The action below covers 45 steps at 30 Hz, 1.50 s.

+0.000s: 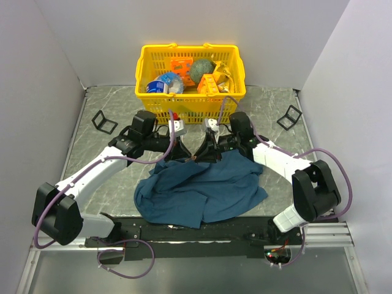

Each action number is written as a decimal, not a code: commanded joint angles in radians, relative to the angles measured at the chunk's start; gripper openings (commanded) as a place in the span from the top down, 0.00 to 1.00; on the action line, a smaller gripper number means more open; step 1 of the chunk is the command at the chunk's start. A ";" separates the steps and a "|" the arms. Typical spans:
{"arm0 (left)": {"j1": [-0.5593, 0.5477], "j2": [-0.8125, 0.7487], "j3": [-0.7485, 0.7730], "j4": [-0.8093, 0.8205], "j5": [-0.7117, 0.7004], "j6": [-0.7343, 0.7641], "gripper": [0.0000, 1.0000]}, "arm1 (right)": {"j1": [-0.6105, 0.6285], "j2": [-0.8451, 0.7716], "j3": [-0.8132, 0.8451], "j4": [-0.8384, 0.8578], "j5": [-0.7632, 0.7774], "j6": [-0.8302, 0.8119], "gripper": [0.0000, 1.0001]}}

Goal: Remove the brooch from the garment
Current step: Remove the brooch from the clothes.

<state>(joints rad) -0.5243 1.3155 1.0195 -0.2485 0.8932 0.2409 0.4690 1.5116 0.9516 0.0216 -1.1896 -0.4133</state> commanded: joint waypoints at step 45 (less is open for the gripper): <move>0.033 -0.045 -0.047 0.074 -0.297 0.061 0.14 | 0.181 0.025 0.573 -0.952 0.757 -0.259 1.00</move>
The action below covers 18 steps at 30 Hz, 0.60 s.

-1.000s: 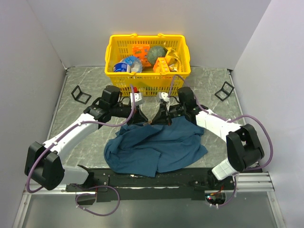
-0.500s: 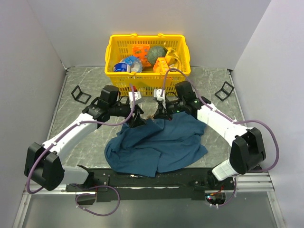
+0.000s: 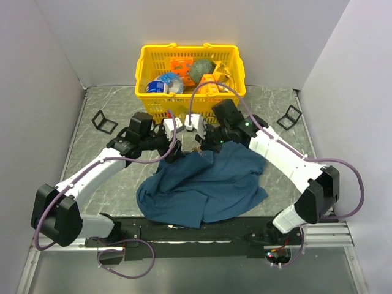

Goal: Remove the brooch from the garment
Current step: Remove the brooch from the clothes.

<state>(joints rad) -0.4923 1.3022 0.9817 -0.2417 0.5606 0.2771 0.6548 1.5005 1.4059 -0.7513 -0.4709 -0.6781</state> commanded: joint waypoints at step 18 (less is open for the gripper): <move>-0.006 0.023 0.005 0.205 0.349 -0.059 0.14 | -0.004 0.112 0.222 -0.376 -0.100 0.046 1.00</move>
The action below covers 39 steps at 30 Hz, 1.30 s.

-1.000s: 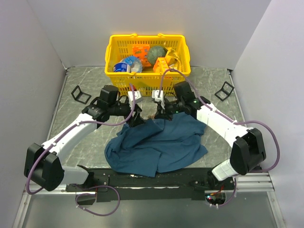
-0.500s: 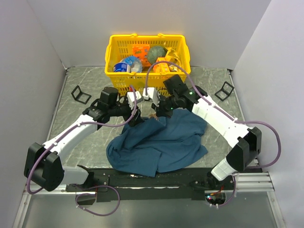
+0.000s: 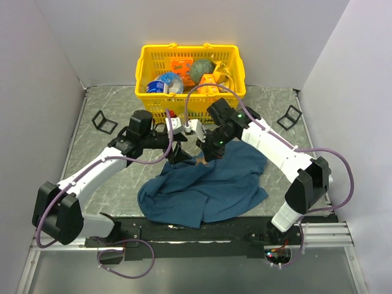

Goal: Remove the brooch from the garment
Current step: Remove the brooch from the clothes.

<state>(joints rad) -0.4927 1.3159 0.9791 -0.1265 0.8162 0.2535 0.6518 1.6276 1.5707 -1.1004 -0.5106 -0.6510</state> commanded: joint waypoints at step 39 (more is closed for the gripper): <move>-0.012 0.111 -0.074 0.441 0.330 -0.410 0.53 | -0.058 -0.078 0.038 0.033 -0.258 0.060 1.00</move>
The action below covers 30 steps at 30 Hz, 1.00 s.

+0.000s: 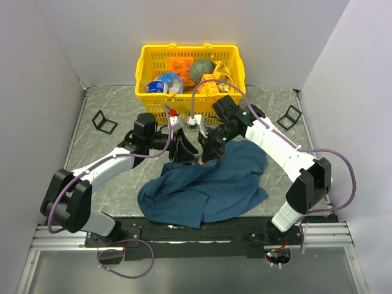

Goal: Remove the brooch from the garment
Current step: Remove the brooch from the clothes.

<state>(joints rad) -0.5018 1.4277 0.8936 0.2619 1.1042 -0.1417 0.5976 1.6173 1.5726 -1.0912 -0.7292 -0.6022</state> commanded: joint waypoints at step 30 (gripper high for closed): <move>-0.003 -0.015 0.027 0.164 0.040 -0.134 0.99 | -0.300 -0.213 -0.284 0.468 -0.525 0.003 0.30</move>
<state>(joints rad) -0.5026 1.4284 0.8921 0.3126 1.1107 -0.2043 0.3382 1.4628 1.4368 -0.8993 -1.0851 -0.6758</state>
